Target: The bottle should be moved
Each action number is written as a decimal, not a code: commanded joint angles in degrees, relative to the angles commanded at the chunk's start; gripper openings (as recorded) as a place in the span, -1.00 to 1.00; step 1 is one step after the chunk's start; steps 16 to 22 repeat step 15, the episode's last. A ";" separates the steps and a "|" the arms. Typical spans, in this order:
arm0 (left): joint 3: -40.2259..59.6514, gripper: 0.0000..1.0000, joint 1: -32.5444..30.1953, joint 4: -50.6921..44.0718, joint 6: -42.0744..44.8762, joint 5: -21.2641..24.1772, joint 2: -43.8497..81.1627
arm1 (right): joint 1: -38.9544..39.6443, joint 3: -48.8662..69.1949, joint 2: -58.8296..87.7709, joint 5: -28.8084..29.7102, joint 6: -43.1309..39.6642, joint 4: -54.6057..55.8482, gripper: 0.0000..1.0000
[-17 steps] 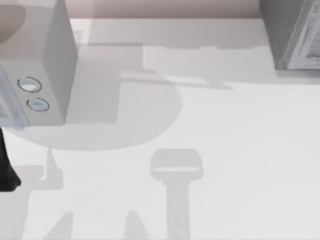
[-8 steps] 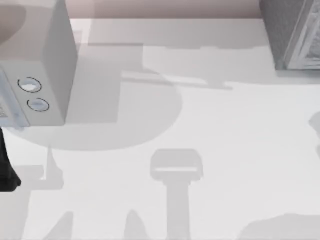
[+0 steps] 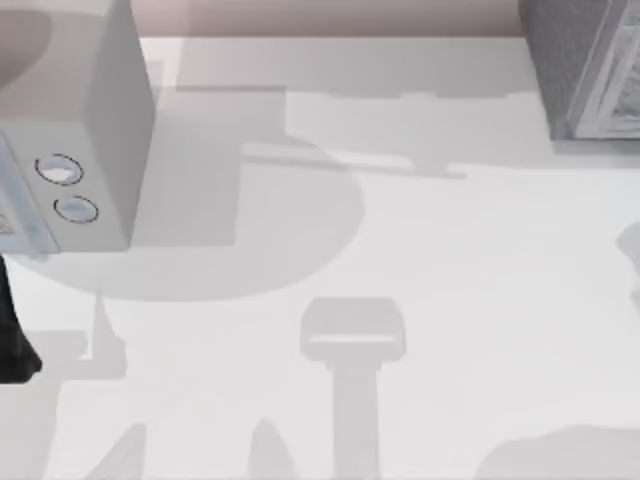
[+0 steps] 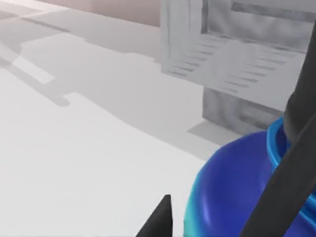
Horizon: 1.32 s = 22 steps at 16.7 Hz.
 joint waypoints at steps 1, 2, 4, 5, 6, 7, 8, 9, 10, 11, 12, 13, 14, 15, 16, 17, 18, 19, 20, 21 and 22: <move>0.00 1.00 0.00 0.00 0.00 0.00 0.00 | 0.00 0.00 0.00 0.00 0.00 0.00 -0.25; 0.00 1.00 0.00 0.00 0.00 0.00 0.00 | 0.00 0.00 0.00 0.00 0.00 0.00 -0.10; 0.00 1.00 0.00 0.00 0.00 0.00 0.00 | 0.00 0.00 0.00 0.00 0.00 0.00 0.21; 0.00 1.00 0.00 0.00 0.00 0.00 0.00 | 0.00 0.00 0.00 0.00 0.00 0.00 0.36; 0.00 1.00 0.00 0.00 0.00 0.00 0.00 | 0.00 0.00 0.00 0.00 0.00 0.00 0.51; 0.00 1.00 0.00 0.00 0.00 0.00 0.00 | 0.00 0.00 0.00 0.00 0.00 0.00 0.66; 0.00 1.00 0.00 0.00 0.00 0.00 0.00 | 0.00 0.00 0.00 0.00 0.00 0.00 0.81; 0.00 1.00 0.00 0.00 0.00 0.00 0.00 | 0.00 0.00 0.00 0.00 0.00 0.00 0.96; 0.00 1.00 0.00 0.00 0.00 0.00 0.00 | 0.00 0.00 0.00 0.00 0.00 0.00 1.00; 0.00 1.00 0.00 0.00 0.00 0.00 0.00 | 0.00 0.00 0.00 0.00 0.00 0.00 1.00; 0.00 1.00 0.00 0.00 0.00 0.00 0.00 | 0.00 0.00 0.00 0.00 0.00 0.00 1.00; 0.00 1.00 0.00 0.00 0.00 0.00 0.00 | 0.00 0.00 0.00 0.00 0.00 0.00 1.00; 0.00 1.00 0.00 0.00 0.00 0.00 0.00 | 0.00 0.00 0.00 0.00 0.00 0.00 1.00; 0.00 1.00 0.00 0.00 0.00 0.00 0.00 | 0.00 0.00 0.00 0.00 0.00 0.00 1.00; 0.00 1.00 0.00 0.00 0.00 0.00 0.00 | 0.00 0.00 0.00 0.00 0.00 0.00 1.00; 0.00 1.00 0.00 0.00 0.00 0.00 0.00 | 0.00 0.00 0.00 0.00 0.00 0.00 1.00; 0.00 1.00 0.00 0.00 0.00 0.00 0.00 | 0.00 0.00 0.00 0.00 0.00 0.00 1.00; 0.00 1.00 0.00 0.00 0.00 0.00 0.00 | 0.00 0.00 0.00 0.00 0.00 0.00 1.00; 0.00 1.00 0.00 0.00 0.00 0.00 0.00 | 0.00 0.00 0.00 0.00 0.00 0.00 1.00; 0.00 1.00 0.00 0.00 0.00 0.00 0.00 | 0.00 0.00 0.00 0.00 0.00 0.00 1.00; 0.00 1.00 0.00 0.00 0.00 0.00 0.00 | 0.00 0.00 0.00 0.00 0.00 0.00 1.00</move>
